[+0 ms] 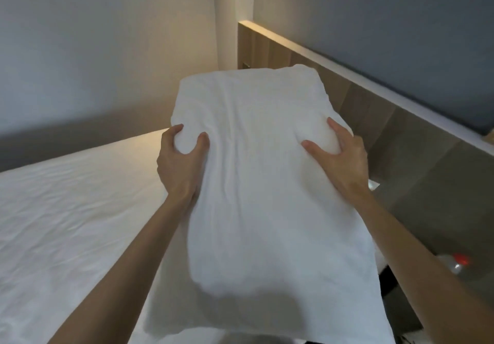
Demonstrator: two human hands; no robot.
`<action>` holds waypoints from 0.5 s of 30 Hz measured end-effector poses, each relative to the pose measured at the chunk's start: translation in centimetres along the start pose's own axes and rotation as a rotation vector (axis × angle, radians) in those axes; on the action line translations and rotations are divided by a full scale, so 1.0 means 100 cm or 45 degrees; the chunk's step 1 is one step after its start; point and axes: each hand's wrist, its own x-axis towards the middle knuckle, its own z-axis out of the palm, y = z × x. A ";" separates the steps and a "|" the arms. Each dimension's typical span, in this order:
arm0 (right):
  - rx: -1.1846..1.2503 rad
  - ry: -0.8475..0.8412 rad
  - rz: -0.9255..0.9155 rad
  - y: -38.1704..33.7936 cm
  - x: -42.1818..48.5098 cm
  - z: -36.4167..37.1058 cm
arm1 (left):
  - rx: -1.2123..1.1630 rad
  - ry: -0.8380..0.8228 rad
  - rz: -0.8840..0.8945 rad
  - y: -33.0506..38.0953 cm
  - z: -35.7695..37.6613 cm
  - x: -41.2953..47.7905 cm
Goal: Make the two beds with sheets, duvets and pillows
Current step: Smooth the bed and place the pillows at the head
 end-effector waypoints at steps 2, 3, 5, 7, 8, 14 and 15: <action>-0.012 -0.023 -0.041 0.014 0.052 -0.013 | 0.005 0.022 -0.007 0.014 0.045 0.008; -0.005 -0.035 -0.058 0.019 0.080 -0.018 | 0.001 0.036 -0.008 0.021 0.067 0.014; 0.037 -0.076 -0.071 0.026 0.133 -0.024 | -0.004 0.062 -0.020 0.034 0.108 0.029; 0.122 -0.110 -0.090 0.027 0.185 -0.026 | -0.012 0.088 -0.024 0.047 0.144 0.048; 0.161 -0.126 -0.104 0.025 0.209 -0.027 | -0.016 0.106 -0.025 0.052 0.160 0.058; 0.036 -0.213 -0.184 0.030 0.334 -0.009 | 0.085 -0.113 -0.112 0.059 0.228 0.127; -0.059 -0.238 -0.210 0.041 0.349 0.000 | 0.102 -0.268 -0.220 0.053 0.236 0.138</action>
